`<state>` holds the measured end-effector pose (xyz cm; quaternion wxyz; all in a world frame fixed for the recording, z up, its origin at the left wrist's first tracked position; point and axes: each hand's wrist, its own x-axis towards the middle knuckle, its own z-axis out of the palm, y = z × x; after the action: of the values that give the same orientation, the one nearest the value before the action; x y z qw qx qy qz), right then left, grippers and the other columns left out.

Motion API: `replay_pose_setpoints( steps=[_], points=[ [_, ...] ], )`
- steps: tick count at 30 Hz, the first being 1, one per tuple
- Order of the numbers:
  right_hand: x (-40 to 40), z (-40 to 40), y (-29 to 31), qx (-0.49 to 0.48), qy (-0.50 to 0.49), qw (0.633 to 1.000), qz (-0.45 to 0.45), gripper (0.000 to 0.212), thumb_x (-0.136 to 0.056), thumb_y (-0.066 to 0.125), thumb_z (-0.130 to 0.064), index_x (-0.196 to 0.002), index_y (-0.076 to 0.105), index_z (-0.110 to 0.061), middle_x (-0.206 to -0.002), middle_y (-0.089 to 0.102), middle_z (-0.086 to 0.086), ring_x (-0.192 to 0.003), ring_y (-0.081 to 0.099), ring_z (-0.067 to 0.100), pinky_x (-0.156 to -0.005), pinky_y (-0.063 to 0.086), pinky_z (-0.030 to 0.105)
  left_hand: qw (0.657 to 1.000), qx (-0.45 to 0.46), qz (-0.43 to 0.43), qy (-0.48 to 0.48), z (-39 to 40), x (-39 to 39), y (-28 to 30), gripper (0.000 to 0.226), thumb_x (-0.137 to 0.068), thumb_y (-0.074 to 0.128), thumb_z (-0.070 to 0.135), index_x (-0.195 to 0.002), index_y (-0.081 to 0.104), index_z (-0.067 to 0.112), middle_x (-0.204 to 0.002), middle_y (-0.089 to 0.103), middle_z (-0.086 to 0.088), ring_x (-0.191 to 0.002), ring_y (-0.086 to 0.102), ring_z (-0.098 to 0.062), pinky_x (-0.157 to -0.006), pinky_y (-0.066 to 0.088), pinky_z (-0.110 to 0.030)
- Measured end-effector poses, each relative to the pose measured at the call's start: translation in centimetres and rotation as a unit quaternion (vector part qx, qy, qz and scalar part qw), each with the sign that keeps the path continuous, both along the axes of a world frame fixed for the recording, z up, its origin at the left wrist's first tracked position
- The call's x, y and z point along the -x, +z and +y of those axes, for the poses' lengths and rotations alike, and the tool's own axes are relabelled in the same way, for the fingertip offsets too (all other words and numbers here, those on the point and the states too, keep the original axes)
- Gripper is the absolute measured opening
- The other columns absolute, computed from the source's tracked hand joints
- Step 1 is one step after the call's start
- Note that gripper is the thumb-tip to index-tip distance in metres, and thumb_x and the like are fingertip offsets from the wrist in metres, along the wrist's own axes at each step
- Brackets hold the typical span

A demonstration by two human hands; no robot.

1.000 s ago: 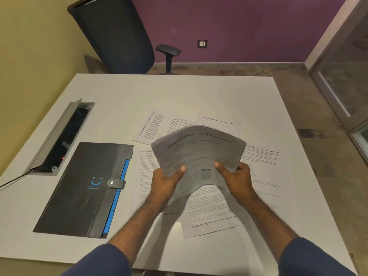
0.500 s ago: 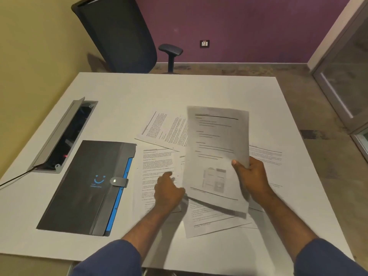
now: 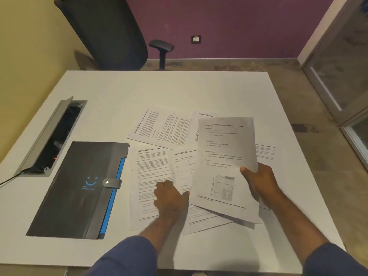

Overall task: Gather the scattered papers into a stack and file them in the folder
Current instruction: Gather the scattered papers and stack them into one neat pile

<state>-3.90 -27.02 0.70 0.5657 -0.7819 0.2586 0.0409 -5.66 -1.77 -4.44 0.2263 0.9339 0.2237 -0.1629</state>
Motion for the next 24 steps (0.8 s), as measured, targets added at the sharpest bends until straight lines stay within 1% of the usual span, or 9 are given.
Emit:
replay_pose_setpoints(
  steps=[2,5,8,11,14,16,19,21,24],
  points=[
    [0.1,0.1,0.0,0.010,0.004,1.000,0.003,0.030,-0.092,0.066,-0.016,-0.120,0.065,-0.005,-0.084,0.067,-0.007,-0.073,0.064,0.012,-0.061,0.049,0.028,1.000,0.014,0.018,0.002,-0.1,-0.5,0.1,0.054,-0.078,0.069,0.047,-0.116,0.056,0.011,-0.114,0.043,-0.005,-0.112,0.049,-0.026,-0.082,0.049,-0.040],
    [0.2,0.3,0.2,0.018,0.011,1.000,0.005,0.026,-0.092,0.066,-0.016,-0.116,0.068,-0.007,-0.078,0.064,-0.016,-0.071,0.063,0.006,-0.056,0.047,0.023,0.997,0.069,0.029,0.018,0.2,-1.5,-0.1,0.038,-0.079,0.066,0.038,-0.101,0.064,0.007,-0.104,0.047,-0.005,-0.101,0.056,-0.028,-0.070,0.049,-0.029],
    [0.2,0.4,0.4,0.021,0.010,1.000,0.000,0.028,-0.091,0.066,-0.017,-0.117,0.067,-0.005,-0.078,0.063,-0.017,-0.071,0.061,0.004,-0.055,0.045,0.020,0.978,0.188,-0.033,0.084,1.3,-1.9,-0.4,0.020,-0.087,0.064,0.028,-0.085,0.065,0.008,-0.087,0.067,-0.005,-0.072,0.060,-0.018,-0.048,0.039,-0.021],
    [0.2,0.4,0.4,0.013,0.010,1.000,-0.003,0.030,-0.092,0.066,-0.017,-0.119,0.066,-0.005,-0.079,0.062,-0.017,-0.072,0.061,0.003,-0.055,0.045,0.020,0.962,0.217,-0.100,0.130,3.0,-2.1,-0.2,0.025,-0.094,0.060,0.028,-0.072,0.052,0.019,-0.073,0.060,0.005,-0.067,0.057,-0.016,-0.048,0.033,-0.023],
    [-0.2,0.7,0.3,-0.001,0.013,1.000,0.000,0.030,-0.092,0.066,-0.016,-0.120,0.065,-0.005,-0.079,0.062,-0.016,-0.071,0.060,0.004,-0.055,0.044,0.019,0.958,0.201,-0.132,0.157,5.2,-2.8,-0.1,0.023,-0.094,0.061,0.026,-0.075,0.050,0.019,-0.074,0.058,0.006,-0.067,0.056,-0.012,-0.049,0.035,-0.022],
    [-0.5,1.3,0.3,-0.018,0.018,1.000,0.006,0.031,-0.091,0.067,-0.015,-0.121,0.065,-0.005,-0.081,0.063,-0.012,-0.073,0.062,0.007,-0.058,0.047,0.023,0.964,0.172,-0.128,0.159,6.7,-3.2,-0.1,0.017,-0.093,0.062,0.026,-0.083,0.053,0.017,-0.080,0.060,0.004,-0.073,0.061,-0.018,-0.052,0.040,-0.022],
    [-0.9,2.1,0.4,-0.037,0.030,0.999,0.006,0.031,-0.091,0.067,-0.015,-0.120,0.065,-0.005,-0.088,0.068,-0.003,-0.076,0.064,0.011,-0.063,0.050,0.027,0.984,0.060,-0.103,0.133,8.7,-3.5,-0.1,0.017,-0.088,0.069,0.030,-0.089,0.063,0.014,-0.091,0.067,-0.006,-0.082,0.063,-0.027,-0.063,0.054,-0.035],
    [-1.2,2.8,0.6,-0.046,0.035,0.998,0.003,0.028,-0.091,0.067,-0.015,-0.118,0.066,-0.007,-0.091,0.069,-0.001,-0.076,0.065,0.011,-0.060,0.049,0.025,0.989,-0.023,-0.068,0.126,9.4,-3.4,-0.1,0.027,-0.083,0.075,0.034,-0.100,0.070,0.013,-0.101,0.065,-0.011,-0.091,0.063,-0.030,-0.075,0.059,-0.045],
    [-1.4,3.3,0.7,-0.063,0.033,0.997,0.001,0.023,-0.091,0.068,-0.015,-0.113,0.064,-0.013,-0.084,0.066,-0.010,-0.074,0.064,0.010,-0.055,0.046,0.021,0.987,-0.043,-0.037,0.151,9.6,-2.9,-0.6,0.031,-0.083,0.075,0.035,-0.109,0.069,0.017,-0.124,0.053,-0.014,-0.107,0.057,-0.033,-0.085,0.056,-0.048]
  ],
)
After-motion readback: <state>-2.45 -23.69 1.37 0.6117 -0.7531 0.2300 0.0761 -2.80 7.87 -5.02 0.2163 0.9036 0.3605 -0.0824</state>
